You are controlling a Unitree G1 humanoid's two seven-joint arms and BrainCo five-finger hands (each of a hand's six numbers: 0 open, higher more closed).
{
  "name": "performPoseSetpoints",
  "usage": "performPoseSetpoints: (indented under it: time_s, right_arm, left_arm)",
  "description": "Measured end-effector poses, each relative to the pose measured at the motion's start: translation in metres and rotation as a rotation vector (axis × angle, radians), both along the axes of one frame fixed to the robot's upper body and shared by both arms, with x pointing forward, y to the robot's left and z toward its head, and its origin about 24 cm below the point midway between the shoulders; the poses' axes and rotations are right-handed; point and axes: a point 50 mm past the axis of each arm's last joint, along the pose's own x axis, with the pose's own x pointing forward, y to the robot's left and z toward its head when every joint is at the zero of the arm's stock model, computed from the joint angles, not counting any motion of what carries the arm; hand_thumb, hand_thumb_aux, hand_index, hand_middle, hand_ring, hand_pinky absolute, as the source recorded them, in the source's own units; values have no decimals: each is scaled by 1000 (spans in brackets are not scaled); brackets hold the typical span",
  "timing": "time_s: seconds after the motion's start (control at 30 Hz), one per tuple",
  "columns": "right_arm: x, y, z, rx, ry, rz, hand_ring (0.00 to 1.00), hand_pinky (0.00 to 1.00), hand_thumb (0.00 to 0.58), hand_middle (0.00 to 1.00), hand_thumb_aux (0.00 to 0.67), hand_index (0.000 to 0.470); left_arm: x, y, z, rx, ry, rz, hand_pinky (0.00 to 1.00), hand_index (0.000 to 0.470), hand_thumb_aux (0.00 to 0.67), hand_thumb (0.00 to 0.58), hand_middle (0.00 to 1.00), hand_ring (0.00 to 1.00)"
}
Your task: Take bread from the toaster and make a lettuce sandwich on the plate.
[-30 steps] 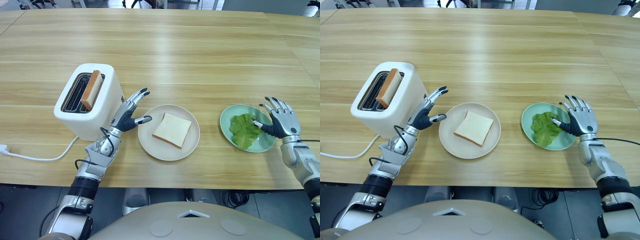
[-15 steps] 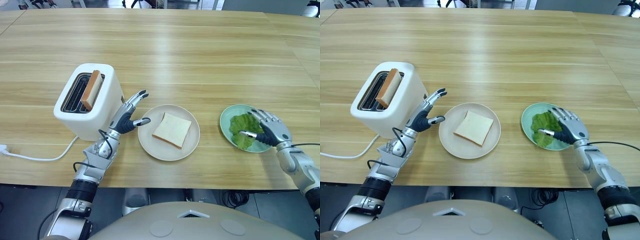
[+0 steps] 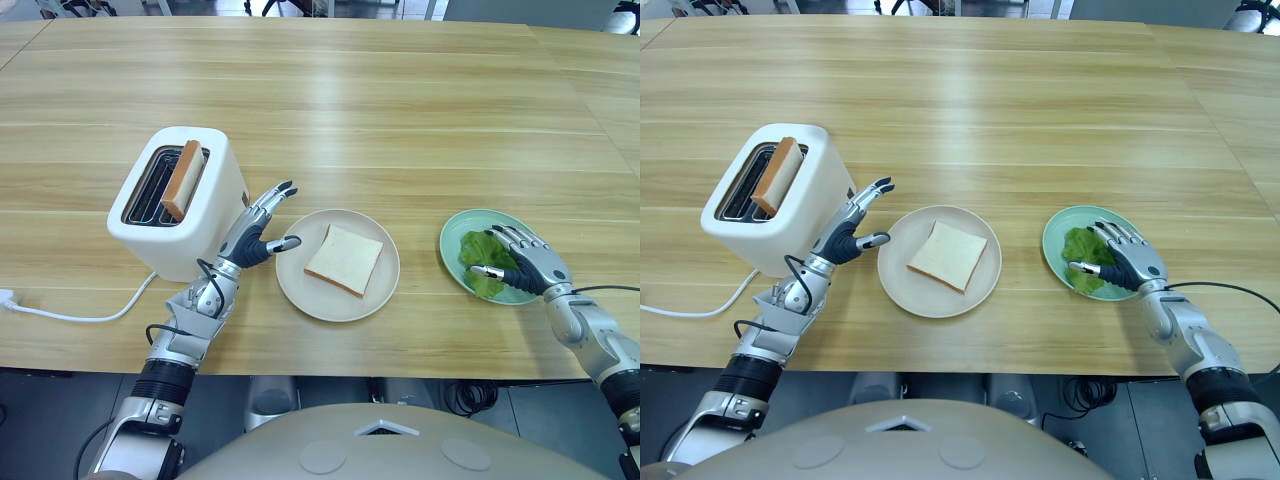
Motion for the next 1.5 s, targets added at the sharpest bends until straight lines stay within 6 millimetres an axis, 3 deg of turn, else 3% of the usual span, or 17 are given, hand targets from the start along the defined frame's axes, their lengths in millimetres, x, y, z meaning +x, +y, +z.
performPoseSetpoints:
  time_s: [0.03,0.07,0.1,0.2,0.5,0.73,0.9,1.0,1.1,1.13,1.17,1.2,1.5]
  right_arm:
    - [0,0,0,-2,-3,0,0,0,313,0,215,148]
    - [0,0,0,-4,-5,-1,0,0,328,0,229,157]
    - [0,0,0,-6,-9,-2,0,0,403,0,300,206]
    - [1,-2,0,-16,-14,-6,0,0,452,0,355,244]
    - [2,-7,0,-52,-27,-30,0,0,520,0,455,312]
    - [4,-8,0,-54,-28,-35,0,0,535,0,483,332]
    - [4,-8,0,-53,-29,-33,0,0,578,0,628,431]
    - [4,-7,0,-54,-40,-31,0,0,580,0,670,460]
    - [3,-6,4,-58,-59,-15,0,0,580,0,670,460]
    - [2,-5,7,-61,-69,-3,0,0,576,0,612,420]
    - [2,-5,10,-61,-79,2,0,0,576,0,612,420]
    - [3,-5,13,-61,-92,6,0,0,0,0,0,0]
    - [-2,-5,20,-84,-54,38,0,0,0,0,0,0]
  left_arm:
    - [0,0,0,0,0,0,0,0,0,0,0,0]
    - [-1,0,0,0,-1,0,0,0,0,0,0,0]
    - [-1,0,1,-1,-3,-1,0,0,0,0,0,0]
    - [-1,-1,4,-3,-16,-7,0,0,0,0,0,0]
    - [-2,-1,2,-2,-8,-5,0,0,0,0,0,0]
    - [-3,-1,1,-3,-4,-3,0,0,0,0,0,0]
    - [-4,-1,1,-3,-2,-2,0,0,0,0,0,0]
    - [-5,0,1,-3,-1,-1,0,0,0,0,0,0]
    - [-5,0,1,-3,-1,0,0,0,0,0,0,0]
    - [-5,0,1,-3,-1,1,0,0,0,0,0,0]
    - [-5,0,1,-4,-1,3,0,0,0,0,0,0]
    - [-6,1,0,-4,0,6,0,0,0,0,0,0]
    - [-8,0,4,-6,-12,5,0,0,0,0,0,0]
